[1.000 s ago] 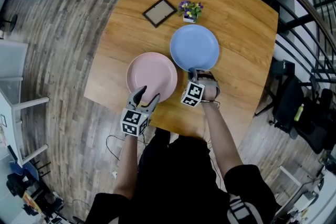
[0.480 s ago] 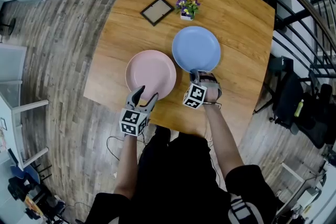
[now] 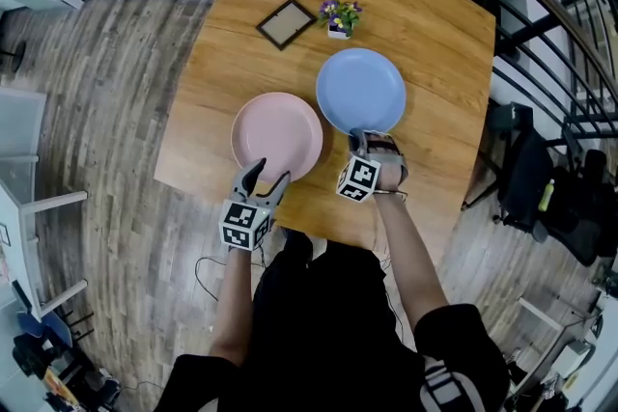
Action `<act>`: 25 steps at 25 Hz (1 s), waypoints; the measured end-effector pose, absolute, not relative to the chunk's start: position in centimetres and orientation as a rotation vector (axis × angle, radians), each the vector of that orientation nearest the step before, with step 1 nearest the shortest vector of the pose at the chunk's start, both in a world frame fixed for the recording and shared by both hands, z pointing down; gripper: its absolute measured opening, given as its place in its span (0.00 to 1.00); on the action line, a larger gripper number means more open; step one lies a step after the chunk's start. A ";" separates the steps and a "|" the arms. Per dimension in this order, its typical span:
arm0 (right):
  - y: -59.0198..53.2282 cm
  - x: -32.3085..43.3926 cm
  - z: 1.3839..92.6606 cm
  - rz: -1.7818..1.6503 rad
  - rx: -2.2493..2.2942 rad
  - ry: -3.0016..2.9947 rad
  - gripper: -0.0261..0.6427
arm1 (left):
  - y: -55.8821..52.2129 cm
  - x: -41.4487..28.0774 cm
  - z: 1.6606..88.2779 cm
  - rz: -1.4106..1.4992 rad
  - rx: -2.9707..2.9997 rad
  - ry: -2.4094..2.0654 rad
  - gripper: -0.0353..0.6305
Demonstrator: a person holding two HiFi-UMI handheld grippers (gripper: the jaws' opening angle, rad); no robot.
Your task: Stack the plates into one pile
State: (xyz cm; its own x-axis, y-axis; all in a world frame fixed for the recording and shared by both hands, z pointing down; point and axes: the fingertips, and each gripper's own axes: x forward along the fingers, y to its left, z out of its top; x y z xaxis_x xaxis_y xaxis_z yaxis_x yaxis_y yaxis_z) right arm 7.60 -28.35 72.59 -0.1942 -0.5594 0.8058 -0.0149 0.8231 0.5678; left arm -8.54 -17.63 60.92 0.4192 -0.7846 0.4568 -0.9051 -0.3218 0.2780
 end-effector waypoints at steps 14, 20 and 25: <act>-24.6 3.9 70.4 -0.623 0.433 -1.723 0.07 | -13.2 -10.9 59.7 0.290 2.183 -1.491 0.44; -22.2 1.7 70.3 -0.651 0.405 -1.732 0.07 | -10.8 -12.3 59.1 0.270 2.190 -1.523 0.44; -20.3 0.4 70.3 -0.669 0.372 -1.740 0.07 | -9.4 -13.3 58.7 0.263 2.170 -1.547 0.44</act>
